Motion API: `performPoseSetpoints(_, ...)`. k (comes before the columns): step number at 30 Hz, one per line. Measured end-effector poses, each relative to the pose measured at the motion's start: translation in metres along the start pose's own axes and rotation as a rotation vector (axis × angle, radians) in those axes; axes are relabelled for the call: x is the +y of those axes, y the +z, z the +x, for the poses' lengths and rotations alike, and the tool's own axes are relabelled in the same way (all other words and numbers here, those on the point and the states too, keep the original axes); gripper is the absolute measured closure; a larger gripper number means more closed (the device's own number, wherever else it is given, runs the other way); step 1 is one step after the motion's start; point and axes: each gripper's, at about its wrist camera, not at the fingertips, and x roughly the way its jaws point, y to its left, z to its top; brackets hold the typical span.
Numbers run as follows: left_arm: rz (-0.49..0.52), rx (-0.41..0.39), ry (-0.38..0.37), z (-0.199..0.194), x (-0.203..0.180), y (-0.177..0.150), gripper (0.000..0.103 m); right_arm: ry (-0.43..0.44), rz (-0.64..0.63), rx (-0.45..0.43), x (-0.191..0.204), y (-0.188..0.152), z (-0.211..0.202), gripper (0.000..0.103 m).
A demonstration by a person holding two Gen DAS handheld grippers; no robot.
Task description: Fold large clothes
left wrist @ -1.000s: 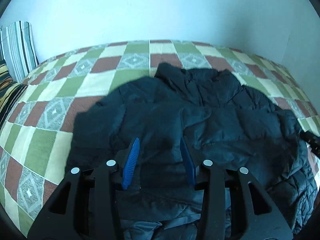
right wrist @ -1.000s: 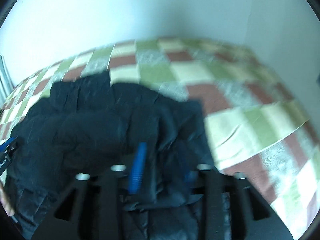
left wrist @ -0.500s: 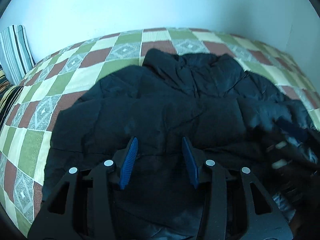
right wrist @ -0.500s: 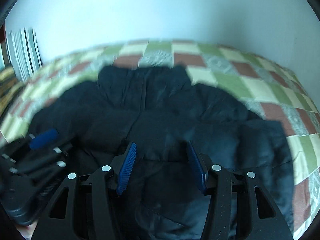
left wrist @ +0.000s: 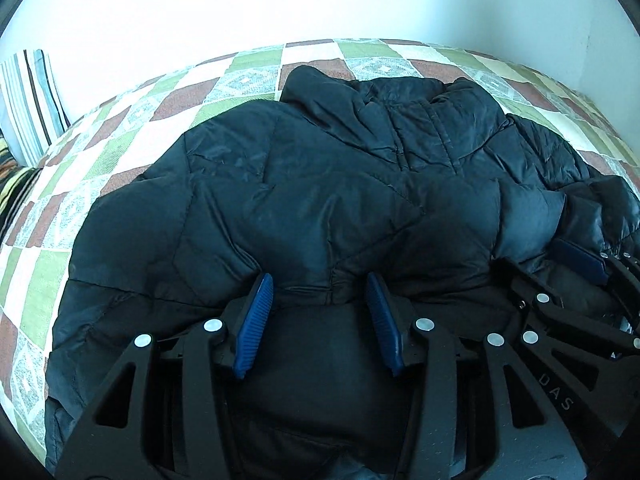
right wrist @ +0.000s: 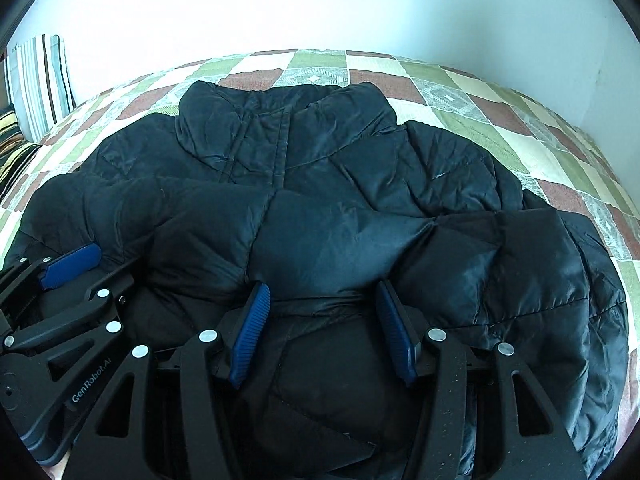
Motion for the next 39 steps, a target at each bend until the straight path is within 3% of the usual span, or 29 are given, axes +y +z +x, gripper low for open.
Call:
performPoseSetpoints(3, 0.006, -0.004, -0.005, -0.001, 0.001, 0.001, 0.054, -0.006, -0.004, -0.005, 0.001, 0.0, -0.002, 0.047)
performPoseSetpoints(4, 0.09, -0.012, -0.095, -0.002, 0.001, 0.001, 0.054, -0.003, -0.001, -0.008, 0.001, 0.0, -0.004, 0.047)
performPoseSetpoints(8, 0.07, -0.021, -0.126, -0.015, 0.009, 0.007, 0.051, 0.018, 0.026, -0.037, -0.005, 0.003, -0.024, 0.039)
performPoseSetpoints(13, 0.035, -0.034, -0.142, -0.054, 0.038, 0.001, 0.042, 0.018, 0.042, -0.085, -0.025, -0.011, -0.08, 0.028)
performPoseSetpoints(17, 0.009, -0.053, -0.142, -0.082, 0.082, -0.02, 0.034, 0.003, 0.022, -0.075, -0.053, -0.044, -0.12, 0.027)
performPoseSetpoints(24, -0.053, -0.007, -0.098, -0.12, 0.153, -0.074, 0.028, -0.041, 0.104, -0.035, -0.128, -0.123, -0.188, 0.027)
performPoseSetpoints(29, -0.099, 0.032, -0.096, -0.142, 0.179, -0.109, 0.027, -0.057, 0.151, 0.001, -0.166, -0.176, -0.22, 0.027)
performPoseSetpoints(32, -0.141, 0.057, -0.141, -0.154, 0.192, -0.129, 0.027, -0.069, 0.166, 0.028, -0.179, -0.205, -0.23, 0.027)
performPoseSetpoints(39, -0.145, 0.089, -0.126, -0.162, 0.196, -0.165, 0.026, -0.046, 0.225, 0.074, -0.199, -0.24, -0.236, 0.027)
